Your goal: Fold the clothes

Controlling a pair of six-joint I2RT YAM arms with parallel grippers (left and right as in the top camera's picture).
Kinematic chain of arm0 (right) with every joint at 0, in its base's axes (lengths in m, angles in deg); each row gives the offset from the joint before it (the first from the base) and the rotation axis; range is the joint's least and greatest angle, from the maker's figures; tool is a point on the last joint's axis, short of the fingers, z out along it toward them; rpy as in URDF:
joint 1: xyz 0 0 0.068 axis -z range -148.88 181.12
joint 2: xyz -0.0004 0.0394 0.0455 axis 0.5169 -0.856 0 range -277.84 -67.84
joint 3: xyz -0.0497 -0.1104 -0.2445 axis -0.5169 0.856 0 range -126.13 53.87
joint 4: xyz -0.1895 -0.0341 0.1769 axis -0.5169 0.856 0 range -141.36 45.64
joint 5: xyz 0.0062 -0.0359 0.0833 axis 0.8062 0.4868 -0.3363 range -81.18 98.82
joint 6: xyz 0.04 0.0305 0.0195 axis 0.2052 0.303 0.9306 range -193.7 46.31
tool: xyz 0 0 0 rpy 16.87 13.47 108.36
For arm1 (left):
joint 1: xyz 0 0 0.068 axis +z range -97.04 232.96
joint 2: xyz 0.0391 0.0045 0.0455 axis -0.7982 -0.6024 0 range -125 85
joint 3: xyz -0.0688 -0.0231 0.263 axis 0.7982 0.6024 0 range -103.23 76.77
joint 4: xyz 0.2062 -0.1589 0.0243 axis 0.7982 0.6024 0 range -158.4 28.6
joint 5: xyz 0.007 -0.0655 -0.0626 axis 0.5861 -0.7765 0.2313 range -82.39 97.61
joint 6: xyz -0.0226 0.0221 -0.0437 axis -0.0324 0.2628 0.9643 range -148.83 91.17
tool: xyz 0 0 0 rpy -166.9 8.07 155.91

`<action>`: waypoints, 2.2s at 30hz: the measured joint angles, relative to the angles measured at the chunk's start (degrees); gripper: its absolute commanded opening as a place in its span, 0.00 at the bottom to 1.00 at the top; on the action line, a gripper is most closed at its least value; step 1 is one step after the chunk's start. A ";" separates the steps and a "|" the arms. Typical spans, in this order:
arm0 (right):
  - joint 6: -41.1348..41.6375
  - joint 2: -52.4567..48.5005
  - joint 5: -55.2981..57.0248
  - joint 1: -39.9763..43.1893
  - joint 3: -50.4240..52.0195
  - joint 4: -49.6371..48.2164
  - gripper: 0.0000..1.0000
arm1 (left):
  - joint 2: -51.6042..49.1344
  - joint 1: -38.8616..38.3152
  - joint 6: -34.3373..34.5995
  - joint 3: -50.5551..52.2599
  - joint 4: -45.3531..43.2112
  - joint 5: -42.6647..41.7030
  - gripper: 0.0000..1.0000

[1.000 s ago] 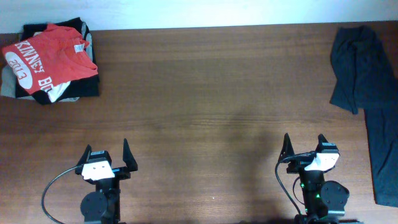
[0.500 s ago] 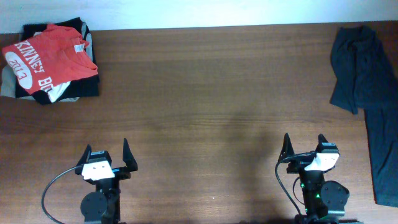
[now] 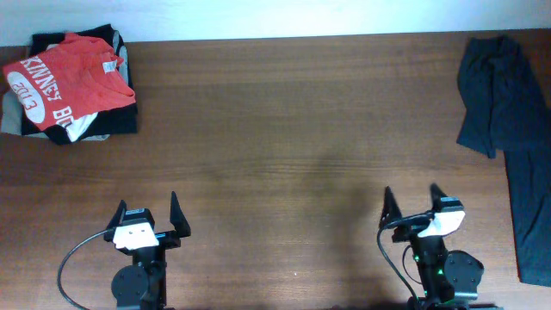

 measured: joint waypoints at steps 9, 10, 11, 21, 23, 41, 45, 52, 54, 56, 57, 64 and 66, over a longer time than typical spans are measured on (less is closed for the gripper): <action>27.12 -0.07 -23.15 0.00 0.15 -5.90 0.99 | 0.00 0.00 0.00 0.00 0.00 0.02 0.99; 28.20 -0.07 -24.02 0.00 0.15 -8.74 0.98 | 0.00 0.00 0.00 0.00 0.00 0.00 0.99; 29.27 -0.07 -25.03 0.00 0.13 -11.96 0.99 | 0.00 0.00 0.00 0.00 0.00 0.00 0.99; 20.46 -4.94 -16.46 0.00 -8.24 -6.62 0.99 | 0.00 0.00 0.00 0.00 0.00 0.02 0.99; 16.96 -10.58 -9.31 0.00 -13.81 -3.41 0.99 | 0.02 0.00 0.00 0.00 0.00 0.00 0.99; -3.78 -103.06 17.84 16.33 -89.00 36.39 0.96 | 0.04 0.00 0.00 -0.02 -0.02 0.04 0.99; -6.19 -111.14 18.21 18.93 -89.59 36.17 0.84 | 0.04 0.00 0.00 -0.02 0.00 0.04 0.99; -8.90 -118.53 18.25 21.84 -89.61 35.41 0.70 | 0.04 0.00 0.00 -0.02 0.00 0.04 0.99; -9.31 -119.95 18.25 22.01 -89.59 34.86 0.69 | 0.04 0.00 0.00 -0.02 0.00 0.04 0.99; -9.29 -120.96 18.25 22.01 -89.61 34.80 0.68 | 0.04 0.00 0.00 -0.02 0.00 0.04 0.99; -9.31 -121.35 18.23 22.01 -89.61 34.62 0.68 | 0.04 0.00 0.00 -0.02 0.00 0.04 0.99; -9.38 -123.58 17.00 22.01 -89.59 34.32 0.65 | 0.04 0.00 0.00 -0.02 0.00 0.04 0.99; -9.40 -124.15 16.48 22.01 -89.61 33.70 0.66 | 0.04 0.00 0.00 -0.02 0.00 0.04 0.99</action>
